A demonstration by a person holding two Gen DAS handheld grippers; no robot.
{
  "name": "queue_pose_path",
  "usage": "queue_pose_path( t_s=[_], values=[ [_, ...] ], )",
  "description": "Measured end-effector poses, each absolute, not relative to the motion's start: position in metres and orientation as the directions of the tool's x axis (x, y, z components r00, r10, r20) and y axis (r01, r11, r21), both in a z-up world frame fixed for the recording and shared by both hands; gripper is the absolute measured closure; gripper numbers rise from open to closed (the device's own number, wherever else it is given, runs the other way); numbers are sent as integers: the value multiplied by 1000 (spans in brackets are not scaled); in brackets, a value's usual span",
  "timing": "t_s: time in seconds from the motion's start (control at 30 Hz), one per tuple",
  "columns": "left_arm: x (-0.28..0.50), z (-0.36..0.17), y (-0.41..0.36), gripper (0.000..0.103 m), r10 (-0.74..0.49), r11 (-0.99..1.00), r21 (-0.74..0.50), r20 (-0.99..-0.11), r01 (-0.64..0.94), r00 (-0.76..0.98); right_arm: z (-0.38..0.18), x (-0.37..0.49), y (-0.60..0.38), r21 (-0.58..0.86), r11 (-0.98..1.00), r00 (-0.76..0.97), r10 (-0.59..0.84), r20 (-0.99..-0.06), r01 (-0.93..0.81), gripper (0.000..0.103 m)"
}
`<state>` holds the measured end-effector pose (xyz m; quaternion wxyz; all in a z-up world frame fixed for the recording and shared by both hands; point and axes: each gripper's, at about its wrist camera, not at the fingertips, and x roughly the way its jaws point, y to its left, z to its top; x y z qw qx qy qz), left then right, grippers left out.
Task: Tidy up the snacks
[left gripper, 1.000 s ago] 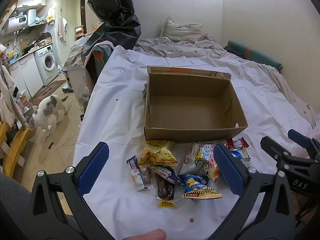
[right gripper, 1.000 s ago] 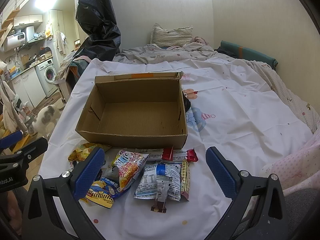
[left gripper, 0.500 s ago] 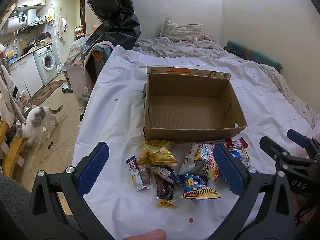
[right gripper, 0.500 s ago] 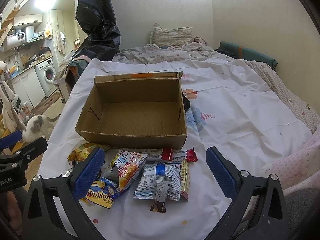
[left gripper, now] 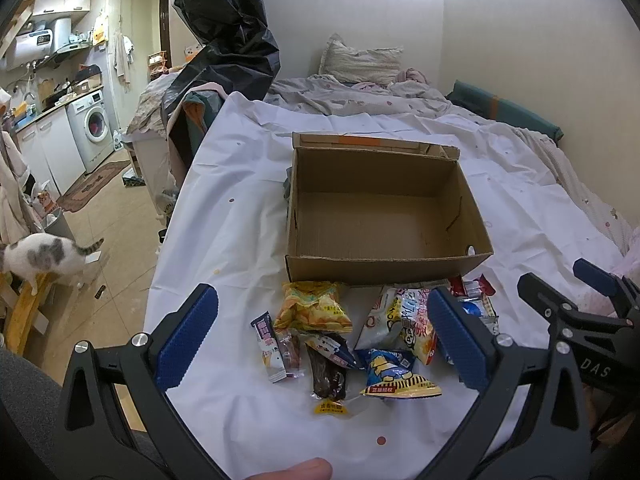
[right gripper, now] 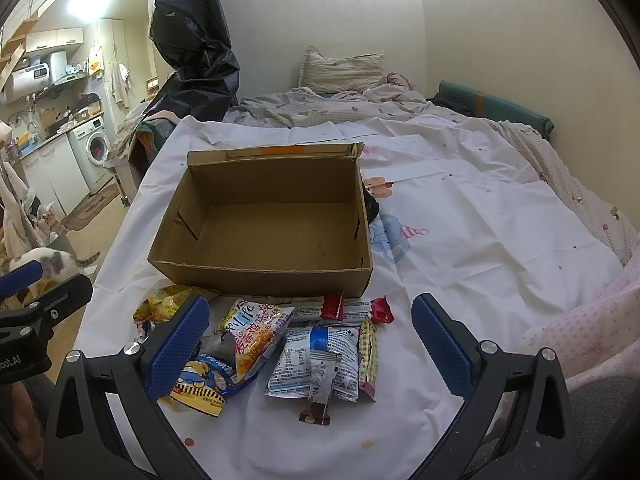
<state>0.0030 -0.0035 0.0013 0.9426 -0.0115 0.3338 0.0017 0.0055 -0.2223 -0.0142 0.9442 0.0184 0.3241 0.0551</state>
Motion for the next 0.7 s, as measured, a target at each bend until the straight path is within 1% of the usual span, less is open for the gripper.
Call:
queue_pose_path(
  t_s=[0.7],
  values=[
    [4, 0, -3, 0, -7, 1000, -24, -634, -11, 773, -13, 6, -223, 69, 994, 779, 111, -616, -88, 0]
  ],
)
